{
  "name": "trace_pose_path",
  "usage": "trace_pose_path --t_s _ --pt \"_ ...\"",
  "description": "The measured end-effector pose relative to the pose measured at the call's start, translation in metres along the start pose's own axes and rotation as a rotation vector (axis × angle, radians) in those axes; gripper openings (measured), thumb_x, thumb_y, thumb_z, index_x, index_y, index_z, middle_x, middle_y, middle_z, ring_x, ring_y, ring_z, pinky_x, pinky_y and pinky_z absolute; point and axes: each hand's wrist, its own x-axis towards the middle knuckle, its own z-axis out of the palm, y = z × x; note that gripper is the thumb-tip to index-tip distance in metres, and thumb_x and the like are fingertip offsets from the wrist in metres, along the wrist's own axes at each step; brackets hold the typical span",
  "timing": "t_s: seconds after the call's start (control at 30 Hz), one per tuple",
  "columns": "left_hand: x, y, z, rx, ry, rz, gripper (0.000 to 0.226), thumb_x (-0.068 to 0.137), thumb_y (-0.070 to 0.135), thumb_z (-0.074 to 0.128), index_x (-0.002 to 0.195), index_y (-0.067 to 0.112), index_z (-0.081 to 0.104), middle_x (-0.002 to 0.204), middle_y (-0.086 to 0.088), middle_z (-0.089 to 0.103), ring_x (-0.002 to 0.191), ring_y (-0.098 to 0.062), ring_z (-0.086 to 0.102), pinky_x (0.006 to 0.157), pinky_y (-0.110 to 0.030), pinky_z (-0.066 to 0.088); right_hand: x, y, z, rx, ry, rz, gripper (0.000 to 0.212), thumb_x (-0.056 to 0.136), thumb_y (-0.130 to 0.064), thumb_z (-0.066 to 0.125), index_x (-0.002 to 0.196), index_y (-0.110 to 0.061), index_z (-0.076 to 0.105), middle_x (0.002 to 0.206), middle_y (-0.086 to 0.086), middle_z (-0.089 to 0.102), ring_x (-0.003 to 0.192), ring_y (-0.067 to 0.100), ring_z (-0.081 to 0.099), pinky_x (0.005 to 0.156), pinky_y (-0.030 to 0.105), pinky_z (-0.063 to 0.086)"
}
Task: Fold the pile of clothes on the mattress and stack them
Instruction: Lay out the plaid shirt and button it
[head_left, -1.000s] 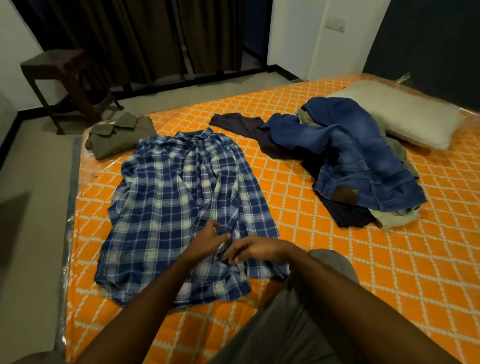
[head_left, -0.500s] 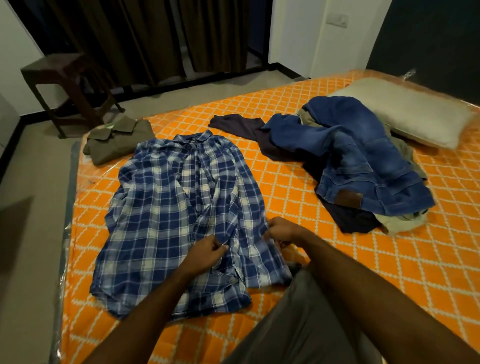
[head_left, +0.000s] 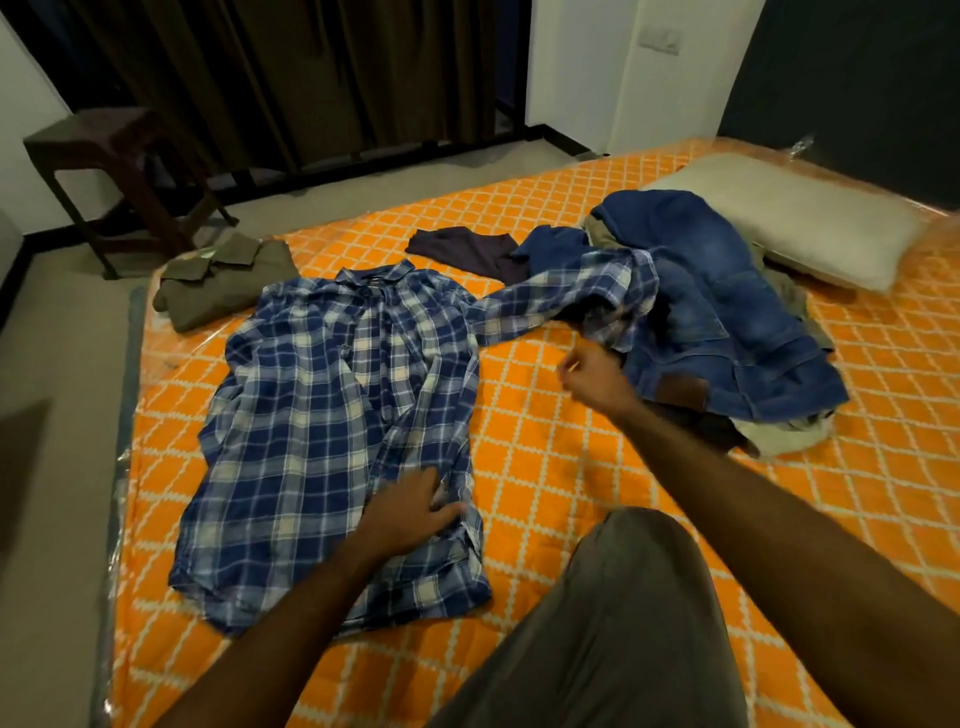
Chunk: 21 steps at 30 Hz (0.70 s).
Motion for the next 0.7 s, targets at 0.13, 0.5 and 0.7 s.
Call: trace_pose_path --t_s 0.13,0.5,0.7 --pt "-0.003 0.011 0.0 0.085 -0.077 0.04 0.032 0.096 0.05 0.057 0.088 0.026 0.038 0.083 0.006 0.046 0.078 -0.017 0.051 0.069 -0.035 0.043 -0.067 -0.005 0.083 -0.09 -0.631 -0.063 0.022 0.092 -0.014 0.07 0.113 -0.008 0.064 0.083 -0.001 0.066 0.072 0.016 0.064 0.058 0.023 0.049" --pt "-0.008 0.033 -0.013 -0.911 -0.081 -0.141 0.028 0.104 0.032 0.052 0.103 0.009 0.068 0.093 -0.004 0.073 0.075 -0.011 0.07 0.063 -0.025 0.053 -0.129 -0.004 0.116 -0.26 -0.257 -0.39 0.036 0.086 -0.027 0.07 0.115 -0.024 0.049 0.108 0.002 0.063 0.094 0.026 0.062 0.064 0.036 0.046" --pt "-0.013 0.013 0.013 -0.265 0.247 0.113 0.021 0.104 0.04 0.047 0.095 0.023 0.054 0.102 0.003 0.052 0.092 -0.015 0.05 0.083 -0.037 0.044 -0.115 0.001 0.064 -0.386 -0.061 -0.256 0.022 0.089 -0.018 0.055 0.108 -0.025 0.048 0.077 0.002 0.061 0.066 0.028 0.055 0.048 0.033 0.03"
